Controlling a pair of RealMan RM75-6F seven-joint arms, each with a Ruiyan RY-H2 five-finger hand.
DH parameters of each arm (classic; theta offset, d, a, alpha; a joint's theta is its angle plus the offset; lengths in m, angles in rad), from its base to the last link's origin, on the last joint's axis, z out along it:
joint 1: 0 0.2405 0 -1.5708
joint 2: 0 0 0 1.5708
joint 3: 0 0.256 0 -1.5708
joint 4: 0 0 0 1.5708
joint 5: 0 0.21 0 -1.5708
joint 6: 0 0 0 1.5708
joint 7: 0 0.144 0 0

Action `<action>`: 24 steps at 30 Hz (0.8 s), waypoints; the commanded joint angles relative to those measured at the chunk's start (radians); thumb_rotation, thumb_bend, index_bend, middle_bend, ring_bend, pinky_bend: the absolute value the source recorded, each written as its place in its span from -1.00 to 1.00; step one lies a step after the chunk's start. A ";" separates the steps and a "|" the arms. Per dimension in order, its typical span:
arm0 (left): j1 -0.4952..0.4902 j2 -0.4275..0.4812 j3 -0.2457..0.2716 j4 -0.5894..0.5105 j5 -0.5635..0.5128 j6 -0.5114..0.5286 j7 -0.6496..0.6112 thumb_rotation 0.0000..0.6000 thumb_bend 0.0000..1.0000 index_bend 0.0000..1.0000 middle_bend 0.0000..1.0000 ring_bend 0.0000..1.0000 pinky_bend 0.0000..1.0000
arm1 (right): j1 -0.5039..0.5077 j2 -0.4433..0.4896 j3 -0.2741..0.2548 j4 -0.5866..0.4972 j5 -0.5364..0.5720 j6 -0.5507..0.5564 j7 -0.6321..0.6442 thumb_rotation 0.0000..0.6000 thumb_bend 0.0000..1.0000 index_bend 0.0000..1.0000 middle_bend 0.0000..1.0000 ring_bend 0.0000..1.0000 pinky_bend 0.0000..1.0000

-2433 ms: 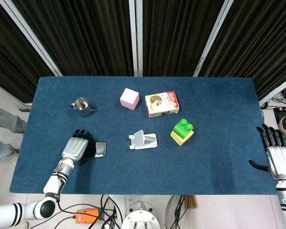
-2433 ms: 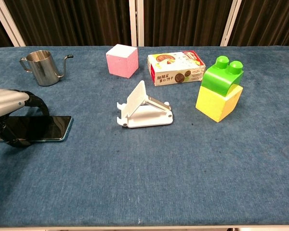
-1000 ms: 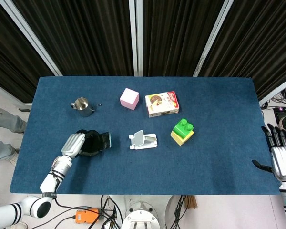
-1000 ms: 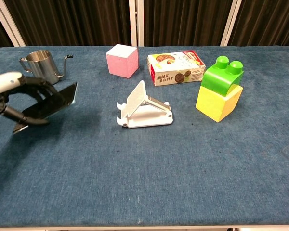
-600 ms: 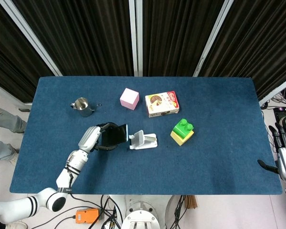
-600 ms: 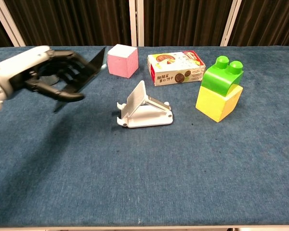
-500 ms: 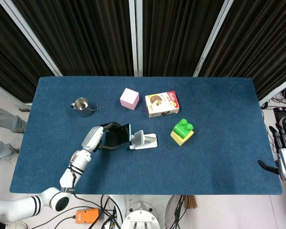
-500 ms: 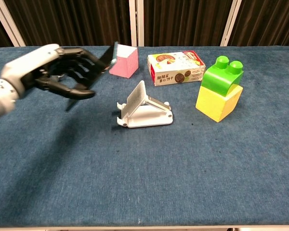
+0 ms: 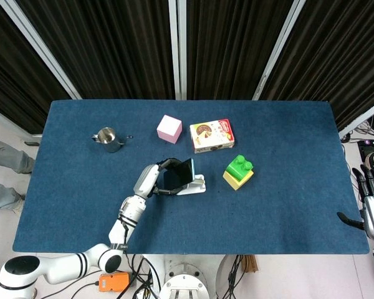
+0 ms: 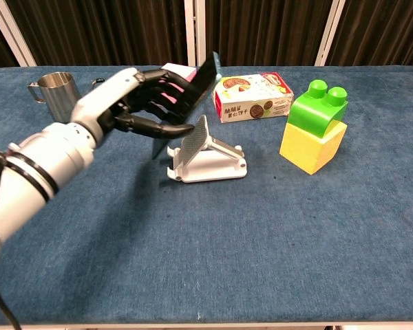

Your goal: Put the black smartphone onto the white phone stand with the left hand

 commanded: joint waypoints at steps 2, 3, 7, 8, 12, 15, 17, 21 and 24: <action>-0.005 -0.050 -0.004 0.040 -0.002 0.023 -0.022 1.00 -0.58 -0.03 0.13 -0.19 -0.29 | -0.001 -0.001 0.001 0.001 0.002 -0.001 0.000 1.00 -0.82 -1.00 -0.87 -1.00 -0.81; -0.005 -0.064 -0.003 0.051 0.001 0.033 -0.034 1.00 -0.58 -0.03 0.13 -0.19 -0.29 | -0.001 -0.002 0.001 0.003 0.003 -0.001 0.000 1.00 -0.82 -1.00 -0.87 -1.00 -0.81; -0.006 -0.107 0.002 0.107 0.018 0.058 -0.070 1.00 -0.58 -0.03 0.09 -0.23 -0.29 | -0.002 -0.004 -0.001 0.008 0.008 -0.008 0.003 1.00 -0.82 -1.00 -0.87 -1.00 -0.81; -0.006 -0.115 0.003 0.121 0.020 0.062 -0.077 1.00 -0.58 -0.03 0.08 -0.24 -0.29 | -0.002 -0.005 0.000 0.010 0.010 -0.009 0.003 1.00 -0.82 -1.00 -0.87 -1.00 -0.81; -0.008 -0.148 0.010 0.186 0.039 0.084 -0.117 1.00 -0.58 -0.03 0.08 -0.24 -0.29 | -0.003 -0.010 0.002 0.018 0.015 -0.009 0.004 1.00 -0.82 -1.00 -0.87 -1.00 -0.81; -0.010 -0.164 0.018 0.230 0.052 0.092 -0.142 1.00 -0.58 -0.03 0.08 -0.24 -0.29 | -0.001 -0.012 0.002 0.021 0.016 -0.014 0.006 1.00 -0.82 -1.00 -0.87 -1.00 -0.81; -0.011 -0.173 0.023 0.253 0.058 0.095 -0.156 1.00 -0.58 -0.03 0.08 -0.24 -0.29 | 0.000 -0.014 0.003 0.023 0.017 -0.016 0.006 1.00 -0.82 -1.00 -0.87 -1.00 -0.81; -0.012 -0.190 0.027 0.290 0.063 0.100 -0.170 1.00 -0.58 -0.03 0.08 -0.24 -0.29 | 0.001 -0.018 0.004 0.026 0.020 -0.021 0.006 1.00 -0.82 -1.00 -0.87 -1.00 -0.81; -0.015 -0.200 0.024 0.306 0.063 0.102 -0.181 1.00 -0.58 -0.03 0.08 -0.24 -0.29 | 0.002 -0.019 0.004 0.028 0.022 -0.024 0.007 1.00 -0.82 -1.00 -0.87 -1.00 -0.81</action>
